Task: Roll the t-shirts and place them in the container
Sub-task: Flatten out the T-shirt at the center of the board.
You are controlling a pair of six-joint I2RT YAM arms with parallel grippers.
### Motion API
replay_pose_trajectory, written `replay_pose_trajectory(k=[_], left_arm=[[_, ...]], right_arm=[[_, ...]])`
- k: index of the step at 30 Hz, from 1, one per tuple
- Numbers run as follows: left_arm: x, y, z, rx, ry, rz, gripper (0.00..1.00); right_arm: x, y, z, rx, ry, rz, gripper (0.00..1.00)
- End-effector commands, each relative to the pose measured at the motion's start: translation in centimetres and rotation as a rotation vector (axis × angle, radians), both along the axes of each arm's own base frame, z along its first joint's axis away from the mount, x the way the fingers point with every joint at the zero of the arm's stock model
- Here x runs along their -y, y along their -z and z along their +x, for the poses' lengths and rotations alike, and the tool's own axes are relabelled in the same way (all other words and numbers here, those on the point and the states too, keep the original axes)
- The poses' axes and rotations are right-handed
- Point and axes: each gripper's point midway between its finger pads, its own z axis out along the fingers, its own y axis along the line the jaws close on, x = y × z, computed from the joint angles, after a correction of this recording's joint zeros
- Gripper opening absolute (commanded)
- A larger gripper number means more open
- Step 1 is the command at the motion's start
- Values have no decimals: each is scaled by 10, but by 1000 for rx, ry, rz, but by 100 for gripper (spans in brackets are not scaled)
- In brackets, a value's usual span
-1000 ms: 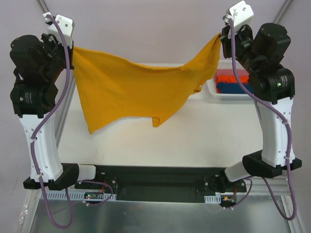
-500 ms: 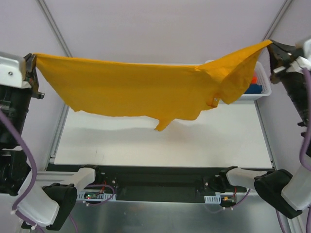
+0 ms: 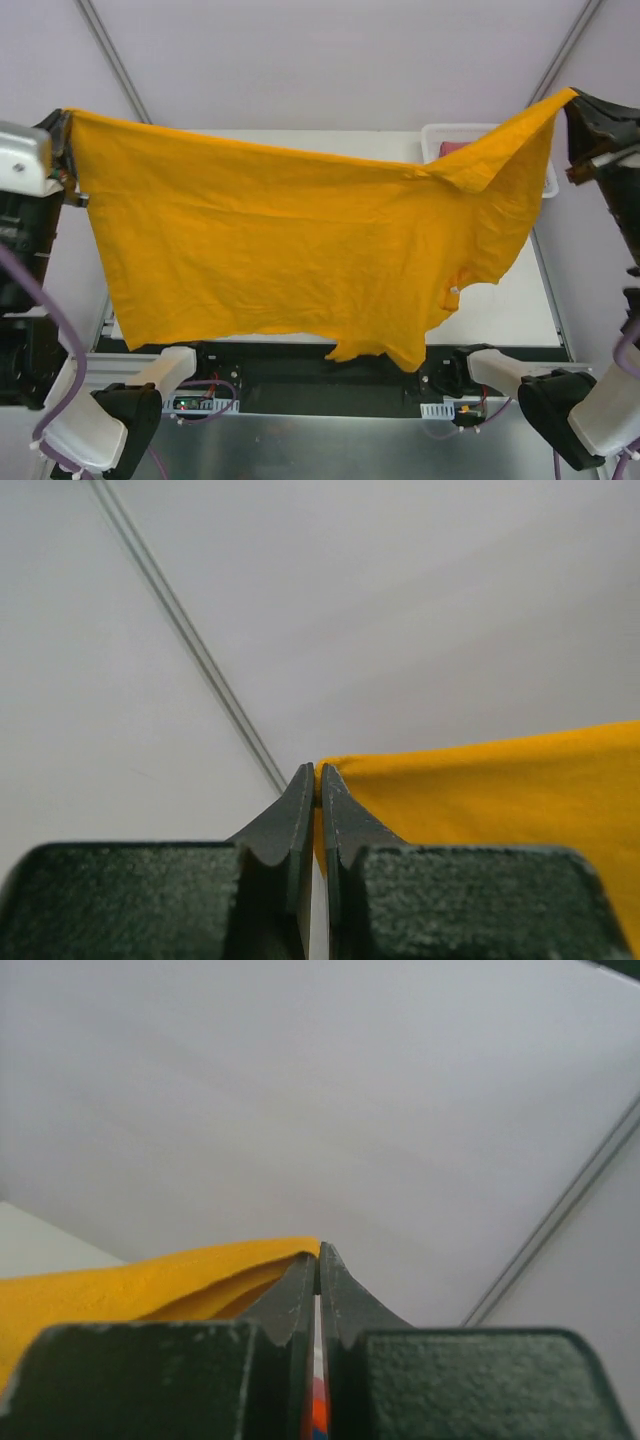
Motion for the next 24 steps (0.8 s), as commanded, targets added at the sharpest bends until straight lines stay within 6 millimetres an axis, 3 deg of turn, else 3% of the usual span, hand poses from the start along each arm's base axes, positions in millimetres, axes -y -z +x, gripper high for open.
replay_pose_trajectory(k=[1,2,4,5,7,8,10,11,12,13,14,15,16,20,21,23,24], left_arm=[[5,82,81,-276,40,9,0],[8,126,104,-403,64,0,0],[18,173,119,-523,126,0,0],[26,220,133,-644,180,-3,0],[29,268,152,-774,207,-11,0],[30,299,160,-855,220,-20,0],[32,340,185,-971,227,-61,0],[36,359,190,-1026,253,-78,0],[37,370,197,-1057,263,-90,0],[38,395,208,-1129,265,-116,0],[39,406,214,-1162,266,-128,0],[37,417,220,-1187,256,-132,0],[34,440,231,-1243,243,-128,0],[14,477,269,-1320,147,-102,0],[13,494,276,-1360,141,-102,0],[12,493,292,-1350,143,-108,0],[10,506,298,-1378,138,-119,0]], right_arm=[[-31,72,93,-214,-58,-33,0],[-38,87,105,-239,-83,-45,0],[-50,132,128,-332,-120,-78,1],[-59,176,149,-419,-144,-99,1],[-70,220,172,-500,-160,-129,1],[-74,252,185,-557,-159,-141,1],[-79,285,203,-642,-154,-132,1],[-84,315,218,-718,-161,-143,1],[-88,332,227,-759,-167,-151,1],[-90,344,234,-786,-165,-155,1],[-91,370,250,-842,-151,-165,1],[-92,375,259,-851,-141,-167,1],[-90,383,268,-867,-112,-173,1],[-84,416,317,-947,-11,-193,0],[-87,428,334,-958,0,-202,1],[-90,435,349,-950,14,-239,1],[-94,457,359,-980,23,-267,1]])
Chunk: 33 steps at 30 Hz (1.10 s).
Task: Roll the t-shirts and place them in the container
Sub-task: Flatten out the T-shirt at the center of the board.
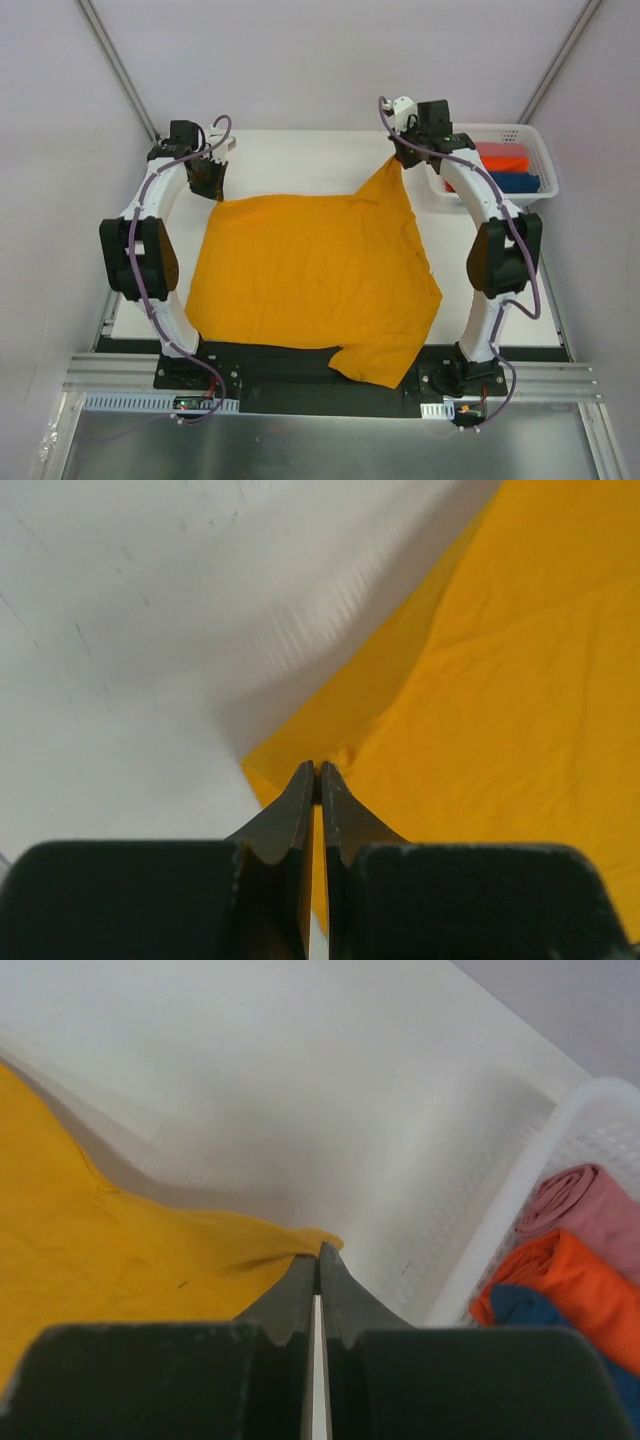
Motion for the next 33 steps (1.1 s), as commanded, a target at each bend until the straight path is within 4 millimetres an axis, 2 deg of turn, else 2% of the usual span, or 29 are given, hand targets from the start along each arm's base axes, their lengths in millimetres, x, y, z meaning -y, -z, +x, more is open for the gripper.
replay_pose_trajectory(k=[1,2,3,4,6,7,8,9,10,11,13,19,23,25,26,28,29,30,31,32,33], left_arm=[[-12,-7,45,61,-37,18,0],[-14,-4,50,59,-44,18,0],[-15,4,56,46,-50,19,0],[-20,-1,65,65,-68,30,0],[-28,5,74,59,-93,43,0],[-36,-1,81,77,-115,46,0],[-42,-3,85,86,-132,55,0],[-47,-1,90,87,-143,61,0],[-58,-10,97,114,-165,66,0],[-62,-12,100,122,-172,68,0],[-70,-24,107,156,-185,73,0],[-66,-49,104,201,-193,47,0],[-61,-76,94,244,-200,24,0],[-60,-80,89,245,-199,23,0],[-58,-92,85,267,-190,19,0],[-48,-111,76,290,-152,-17,0],[-45,-132,68,330,-146,-24,0],[-42,-145,64,353,-139,-29,0],[-38,-156,58,372,-128,-41,0],[-35,-178,45,415,-119,-42,0],[-31,-186,39,432,-108,-50,0]], right_arm=[[-3,-13,53,108,52,-75,1],[-7,-8,61,112,48,-95,1],[-8,12,70,86,54,-114,1],[-9,0,83,126,70,-120,1],[-7,5,97,142,102,-150,1],[-6,19,107,135,122,-173,1],[-7,10,115,168,136,-168,0],[-7,9,120,181,146,-167,1],[-7,11,128,201,165,-168,0],[-9,3,132,226,181,-154,1],[-16,-11,138,274,207,-105,1],[-25,-16,140,296,231,-54,1],[-15,-21,139,303,243,-75,1],[-7,-19,136,288,268,-72,1],[-5,-24,135,284,278,-57,1],[-1,-60,126,310,275,-1,1],[0,-74,121,325,273,19,1],[1,-113,108,381,263,53,1],[3,-116,100,380,256,57,1],[4,-129,91,397,249,69,1],[5,-163,75,458,235,102,1]])
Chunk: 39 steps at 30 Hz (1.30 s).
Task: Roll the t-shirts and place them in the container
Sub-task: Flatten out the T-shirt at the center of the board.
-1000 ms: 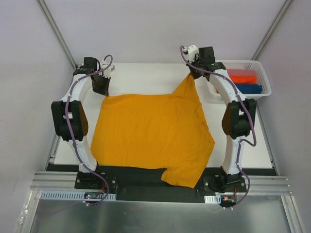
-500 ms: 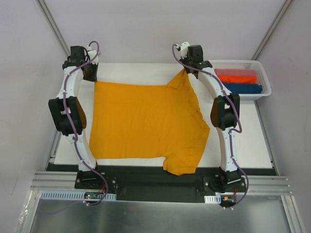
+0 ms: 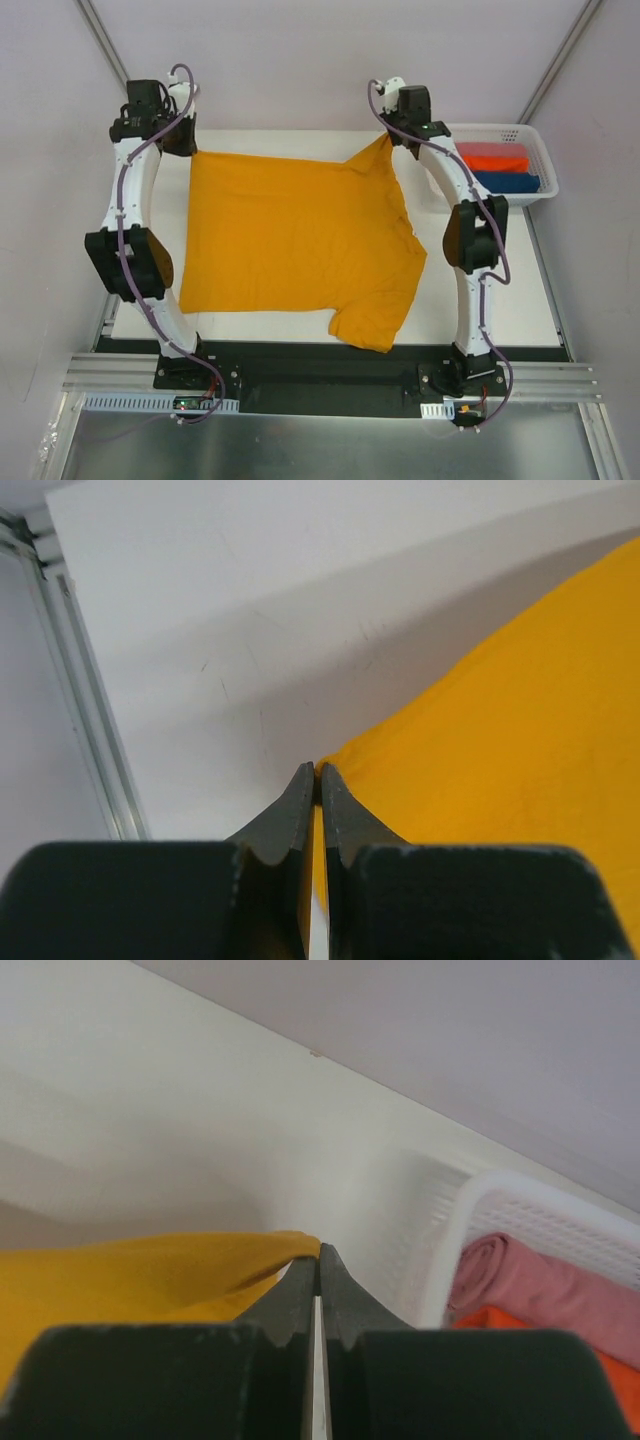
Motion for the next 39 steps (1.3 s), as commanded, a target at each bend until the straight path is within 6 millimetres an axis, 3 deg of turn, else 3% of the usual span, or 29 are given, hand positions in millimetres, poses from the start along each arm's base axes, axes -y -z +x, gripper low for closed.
replay_pose_trajectory(k=[1,3,4,6,10,14,16,17,18,20,21,29,32,35,37,39], left_arm=[[24,-104,-44,210,70,-35,0],[28,-128,-64,265,77,-28,0],[30,-134,-70,280,80,-28,0],[34,-156,-89,332,81,-30,0],[39,-195,-122,438,89,-17,0],[36,-244,-165,590,68,47,0],[33,-264,-186,655,40,73,0],[32,-276,-196,693,33,85,0],[30,-283,-203,716,16,97,0],[28,-308,-226,798,-4,127,0],[24,-315,-232,823,-20,140,0],[17,-401,-319,1129,-122,236,0],[16,-421,-342,1206,-163,258,0],[16,-438,-357,1274,-189,273,0],[15,-450,-359,1309,-208,266,0],[12,-457,-355,1319,-226,259,0]], right_arm=[[11,-174,-54,296,-21,140,1],[14,-189,-68,316,-23,148,1],[17,-209,-83,346,-25,159,0],[20,-214,-98,335,-25,168,1],[24,-252,-139,395,-46,182,1],[32,-303,-197,508,-61,192,1],[28,-309,-218,528,-80,188,1],[35,-328,-242,580,-84,199,1],[29,-322,-251,573,-109,194,1],[29,-332,-275,604,-140,199,0],[32,-345,-295,639,-158,216,1],[55,-420,-393,804,-241,365,1],[57,-448,-422,861,-295,432,1],[53,-460,-435,855,-335,493,1],[55,-474,-447,878,-345,549,1],[53,-485,-445,898,-351,566,1]])
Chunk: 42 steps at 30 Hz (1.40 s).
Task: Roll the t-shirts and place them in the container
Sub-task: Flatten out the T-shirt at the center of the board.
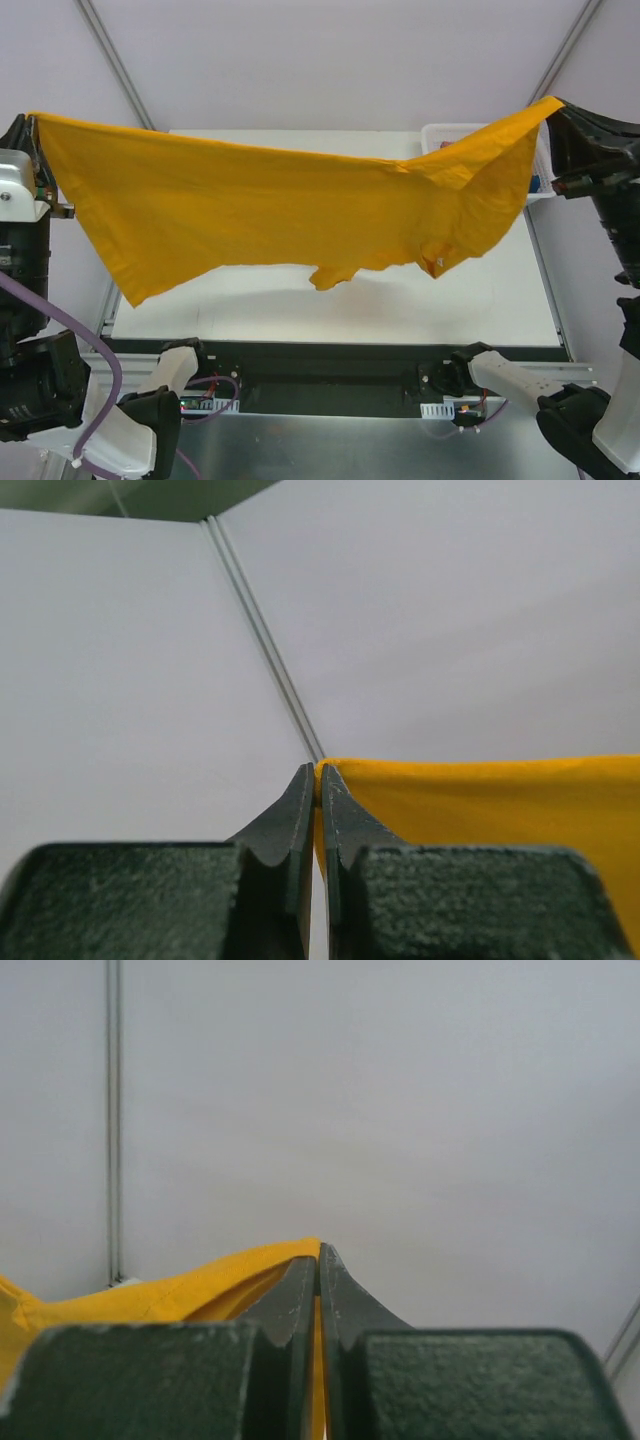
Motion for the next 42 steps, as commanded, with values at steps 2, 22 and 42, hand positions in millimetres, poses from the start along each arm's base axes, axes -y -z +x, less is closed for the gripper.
replay_pose_trajectory(k=[2,22,42], left_arm=[[-11,-25,28,50,-13,-49,0],[-1,389,268,-1121,306,-298,0],[-63,472,355,-1303,-12,-230,0]], right_arm=[[-17,-11,15,-20,-66,44,1],[-67,321,250,-721,159,-302,1],[-101,463,415,-918,286,-328,1]])
